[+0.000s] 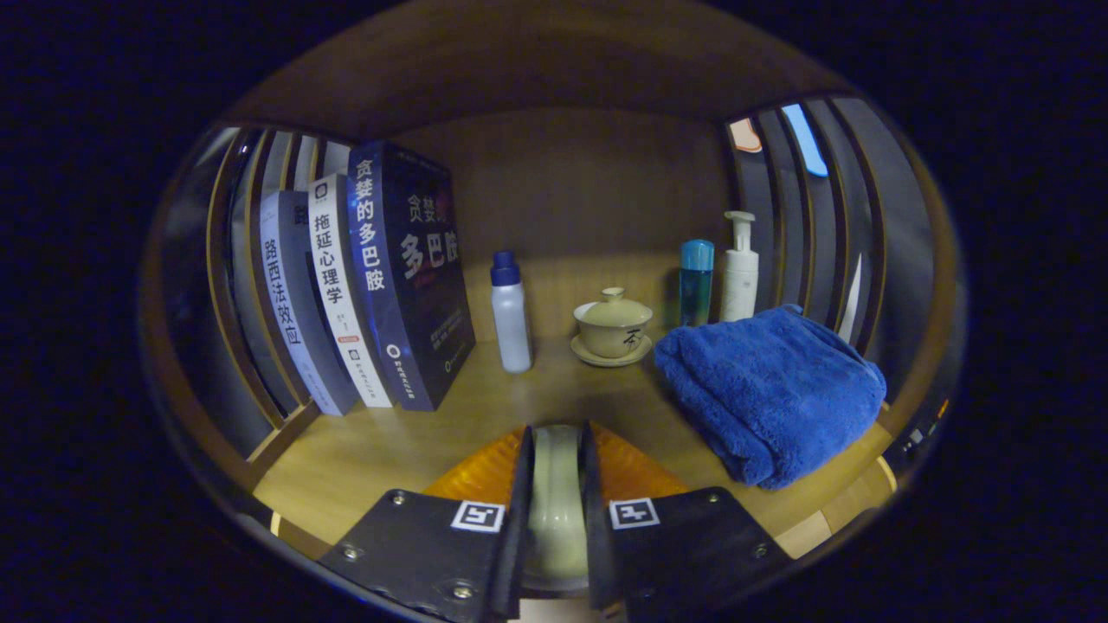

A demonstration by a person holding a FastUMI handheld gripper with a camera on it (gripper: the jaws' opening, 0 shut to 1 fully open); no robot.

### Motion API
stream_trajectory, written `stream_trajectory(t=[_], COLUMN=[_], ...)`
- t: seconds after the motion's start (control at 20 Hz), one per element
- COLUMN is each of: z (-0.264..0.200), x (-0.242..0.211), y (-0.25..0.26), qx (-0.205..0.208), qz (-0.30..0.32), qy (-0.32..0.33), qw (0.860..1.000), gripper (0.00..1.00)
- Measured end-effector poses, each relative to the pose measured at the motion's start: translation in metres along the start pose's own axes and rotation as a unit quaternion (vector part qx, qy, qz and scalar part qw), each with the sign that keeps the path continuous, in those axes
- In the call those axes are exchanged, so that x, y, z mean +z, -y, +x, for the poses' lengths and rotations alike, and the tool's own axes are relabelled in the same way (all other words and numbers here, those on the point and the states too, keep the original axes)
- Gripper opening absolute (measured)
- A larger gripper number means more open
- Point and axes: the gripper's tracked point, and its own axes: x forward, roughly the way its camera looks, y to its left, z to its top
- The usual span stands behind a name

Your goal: Pull open the drawer, take out the items inside it, and place them on the countertop above the cabinet.

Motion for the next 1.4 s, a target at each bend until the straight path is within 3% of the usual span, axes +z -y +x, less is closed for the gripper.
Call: stream_trajectory(t=[0.2,0.3,0.5,0.8,1.1,1.4], z=[-0.004,-0.007,-0.037,-0.124,-0.214,-0.282], x=[-0.001,0.006,0.03,0.046,0.018,-0.04], y=[0.014,0.012,0.009,0.025,0.033,0.045], qx=[-0.025,-0.013,0.007,-0.011,-0.017,-0.016], qz=[0.015,0.015,-0.005,-0.022,-0.044,-0.07], qy=[-0.014,-0.003,0.045,0.115,0.156,0.172], qw=[0.999,1.0,0.999,0.993,0.987,0.983], gripper=[0.72,0.93,0.94,0.94,0.94,0.93])
